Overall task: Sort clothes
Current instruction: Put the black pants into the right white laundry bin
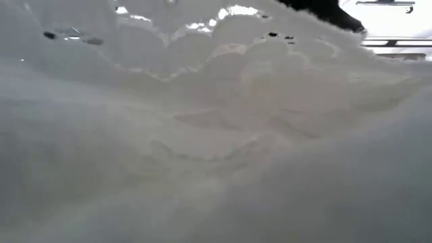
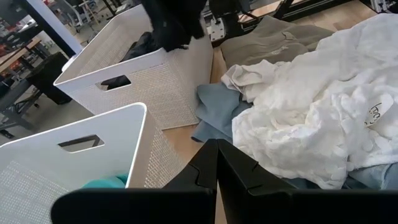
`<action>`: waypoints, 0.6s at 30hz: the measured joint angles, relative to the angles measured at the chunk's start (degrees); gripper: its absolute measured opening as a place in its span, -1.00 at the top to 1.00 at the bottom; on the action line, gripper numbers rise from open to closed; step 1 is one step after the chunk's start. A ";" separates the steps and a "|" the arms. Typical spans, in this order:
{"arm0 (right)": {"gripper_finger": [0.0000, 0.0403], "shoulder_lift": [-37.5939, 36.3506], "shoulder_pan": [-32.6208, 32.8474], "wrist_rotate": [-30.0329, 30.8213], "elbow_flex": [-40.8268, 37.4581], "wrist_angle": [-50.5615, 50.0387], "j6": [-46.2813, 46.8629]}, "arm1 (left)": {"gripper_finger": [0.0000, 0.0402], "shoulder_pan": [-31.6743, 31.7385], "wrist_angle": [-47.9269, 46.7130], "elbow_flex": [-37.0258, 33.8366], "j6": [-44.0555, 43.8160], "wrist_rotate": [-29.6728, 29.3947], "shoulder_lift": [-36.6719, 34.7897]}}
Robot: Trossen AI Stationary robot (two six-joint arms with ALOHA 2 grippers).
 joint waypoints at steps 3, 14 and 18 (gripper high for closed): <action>0.94 0.92 -5.19 9.52 0.00 -12.80 -0.18 | 1.00 0.00 0.00 0.00 0.00 0.00 0.00; 0.94 10.86 -17.12 0.14 -0.15 -83.36 36.13 | 1.00 0.00 0.39 -0.01 0.70 0.00 -0.02; 0.94 16.13 -16.50 -14.40 -0.15 -103.36 47.23 | 1.00 0.00 0.32 -0.01 0.46 0.00 -0.02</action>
